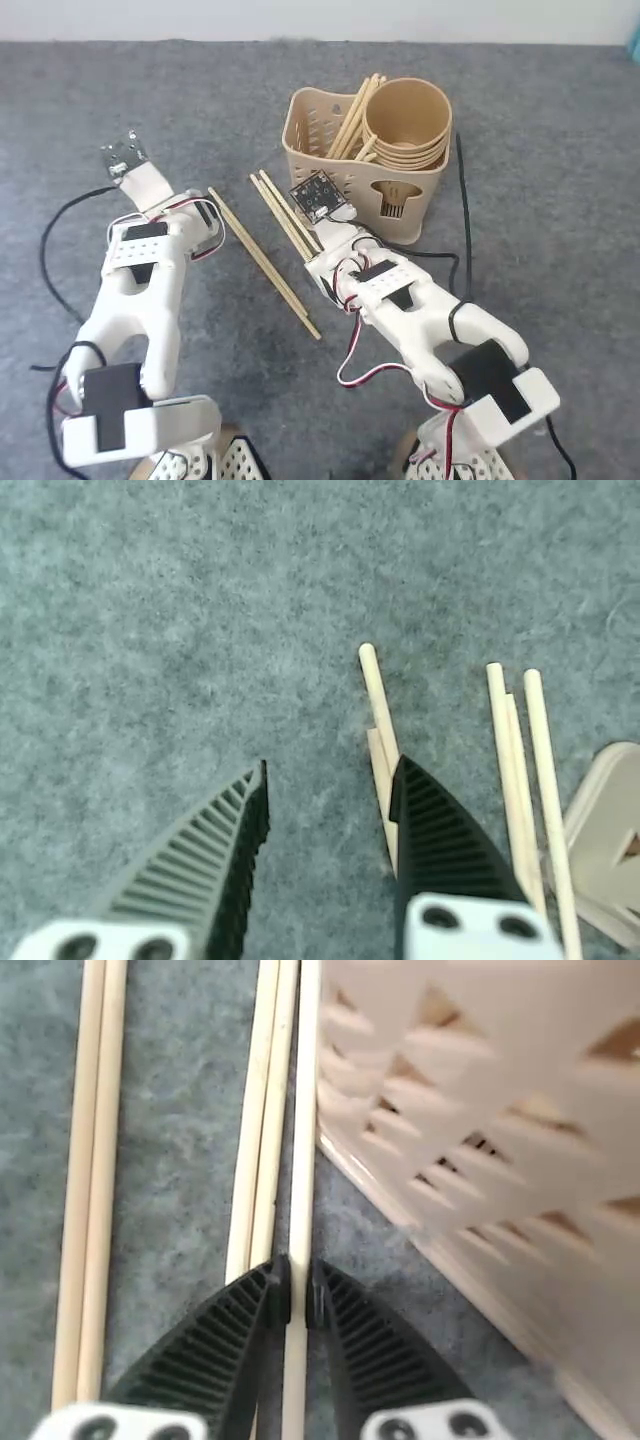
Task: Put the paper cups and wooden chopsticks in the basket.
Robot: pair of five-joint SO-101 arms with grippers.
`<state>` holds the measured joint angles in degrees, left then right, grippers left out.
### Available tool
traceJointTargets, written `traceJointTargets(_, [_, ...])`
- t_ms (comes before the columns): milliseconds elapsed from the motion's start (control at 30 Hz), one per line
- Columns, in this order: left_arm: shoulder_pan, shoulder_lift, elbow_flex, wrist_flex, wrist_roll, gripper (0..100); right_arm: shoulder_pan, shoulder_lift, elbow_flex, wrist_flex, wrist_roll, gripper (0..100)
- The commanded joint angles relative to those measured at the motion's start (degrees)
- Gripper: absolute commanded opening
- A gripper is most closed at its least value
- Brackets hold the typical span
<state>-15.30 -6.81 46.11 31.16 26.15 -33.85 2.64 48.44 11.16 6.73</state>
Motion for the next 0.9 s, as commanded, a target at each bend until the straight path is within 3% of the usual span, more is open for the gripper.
traceJointTargets(0, [-0.4, -0.4, -0.7, -1.6, 0.4, 19, 0.4, -1.7, -2.7, 2.2, 0.6, 0.8])
traceJointTargets(167, [-0.4, -0.4, -0.4, -3.1, 0.4, 19, -5.1, -10.3, 0.1, 7.5, 1.1, 0.8])
traceJointTargets(400, [-0.4, -0.4, -0.4, -3.2, 0.4, 19, -12.7, -36.1, 7.9, 9.7, 0.9, 0.8])
traceJointTargets(667, [-1.2, -0.4, -0.4, -3.4, 0.4, 19, -10.2, -59.4, 9.8, 8.7, 0.7, 0.8])
traceJointTargets(867, [-1.2, -0.4, -0.4, -3.3, 0.4, 19, -8.4, -66.0, 10.2, -4.0, 0.6, 0.8])
